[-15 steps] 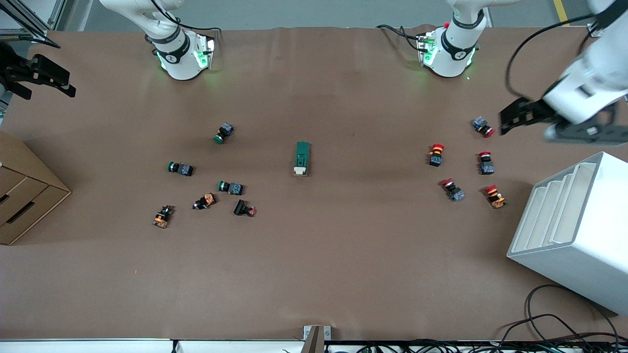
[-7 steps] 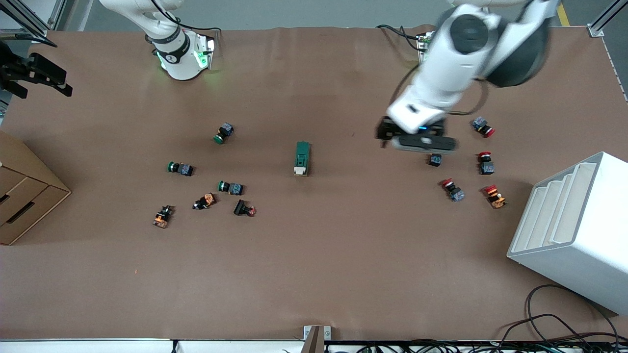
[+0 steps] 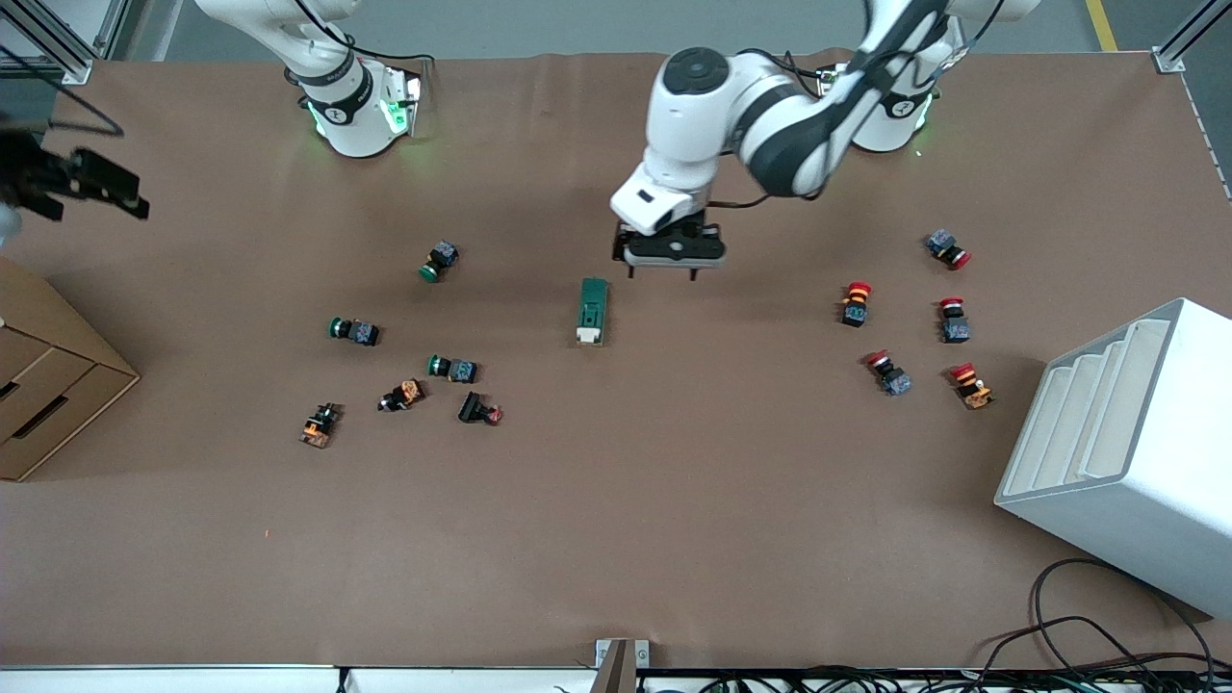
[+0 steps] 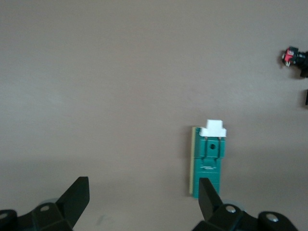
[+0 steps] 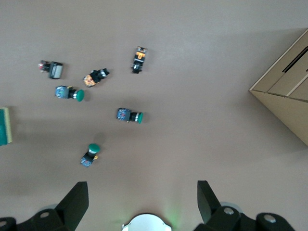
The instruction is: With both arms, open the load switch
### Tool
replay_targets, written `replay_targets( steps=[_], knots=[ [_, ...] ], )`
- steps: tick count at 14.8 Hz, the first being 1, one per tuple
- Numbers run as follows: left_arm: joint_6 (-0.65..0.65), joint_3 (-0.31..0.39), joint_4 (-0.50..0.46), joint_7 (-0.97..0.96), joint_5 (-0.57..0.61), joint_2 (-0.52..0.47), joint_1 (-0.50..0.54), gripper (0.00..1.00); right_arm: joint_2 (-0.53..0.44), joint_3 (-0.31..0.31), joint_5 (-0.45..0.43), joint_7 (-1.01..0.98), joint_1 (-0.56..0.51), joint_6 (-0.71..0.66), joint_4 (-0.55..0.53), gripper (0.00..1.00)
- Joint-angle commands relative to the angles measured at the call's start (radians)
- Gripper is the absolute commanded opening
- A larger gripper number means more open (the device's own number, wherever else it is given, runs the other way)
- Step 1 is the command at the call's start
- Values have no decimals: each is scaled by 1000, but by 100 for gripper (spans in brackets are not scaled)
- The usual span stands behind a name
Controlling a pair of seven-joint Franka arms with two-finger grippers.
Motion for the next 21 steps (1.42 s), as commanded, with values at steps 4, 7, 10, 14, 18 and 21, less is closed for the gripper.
replay_targets(
  steps=[4, 7, 10, 14, 18, 21],
  knots=[
    [39, 3, 91, -569, 591, 240, -152, 100, 149, -4, -42, -4, 7, 21, 34, 100],
    [30, 9, 126, -744, 859, 329, -209, 99, 165, -3, -34, 92, 64, 41, 31, 100],
    [-41, 13, 134, -821, 1018, 380, -258, 99, 208, 2, 52, 440, 150, 46, 36, 100],
    [-185, 16, 145, -975, 1156, 423, -322, 99, 307, 3, 118, 961, 288, 43, 75, 100],
    [-295, 31, 151, -1041, 1253, 467, -371, 99, 433, 3, 181, 1336, 408, 46, 132, 100],
    [-326, 61, 169, -1122, 1311, 498, -417, 99, 583, 3, 224, 1603, 486, 53, 259, 100]
  ],
)
